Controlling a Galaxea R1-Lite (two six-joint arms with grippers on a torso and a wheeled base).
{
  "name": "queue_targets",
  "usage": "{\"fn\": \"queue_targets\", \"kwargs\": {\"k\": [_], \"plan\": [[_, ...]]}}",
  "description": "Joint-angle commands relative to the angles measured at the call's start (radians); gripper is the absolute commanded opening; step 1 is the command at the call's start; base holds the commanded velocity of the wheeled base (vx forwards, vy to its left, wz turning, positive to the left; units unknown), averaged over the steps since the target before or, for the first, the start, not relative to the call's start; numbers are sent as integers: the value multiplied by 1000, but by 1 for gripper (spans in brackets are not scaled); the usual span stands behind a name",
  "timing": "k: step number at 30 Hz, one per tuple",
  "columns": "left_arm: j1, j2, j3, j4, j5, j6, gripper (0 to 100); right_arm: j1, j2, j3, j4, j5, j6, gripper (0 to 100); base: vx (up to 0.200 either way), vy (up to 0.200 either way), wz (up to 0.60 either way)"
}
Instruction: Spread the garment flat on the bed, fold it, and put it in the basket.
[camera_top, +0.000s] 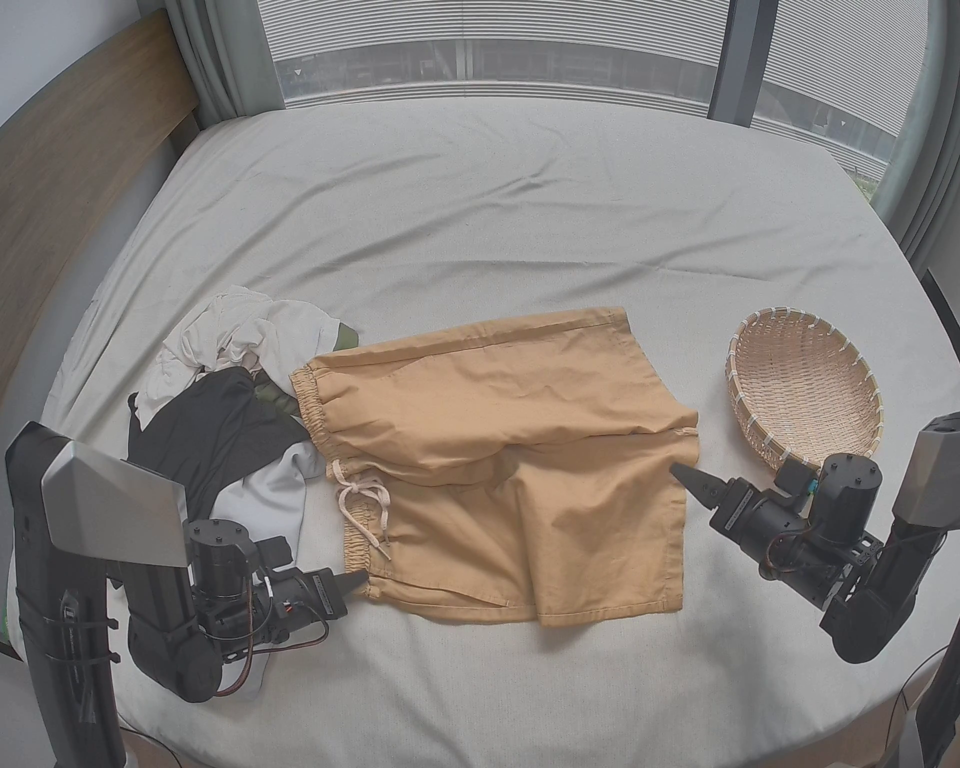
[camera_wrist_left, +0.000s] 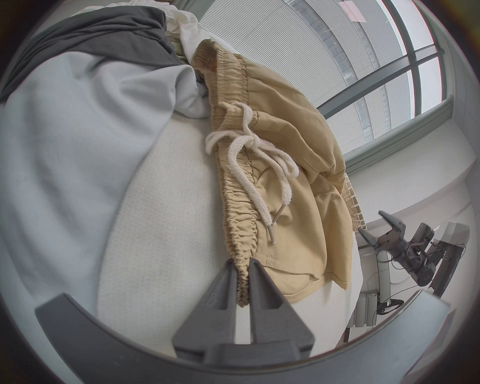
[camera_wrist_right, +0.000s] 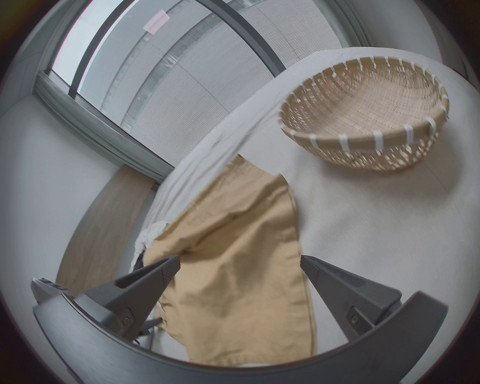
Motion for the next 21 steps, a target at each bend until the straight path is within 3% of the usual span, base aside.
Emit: {"fn": "queue_targets", "kwargs": {"k": [1,15,21], "plan": [[21,-45,27,-1,-1,0,0,-5,81,41,-1,9,-12,100,0,0,0],[29,-65,36,-1,1,3,0,16,233,81,-4,10,-11,100,0,0,0],[29,-65,40,-1,1,6,0,82,239,92,-2,9,-8,100,0,0,0]]}}
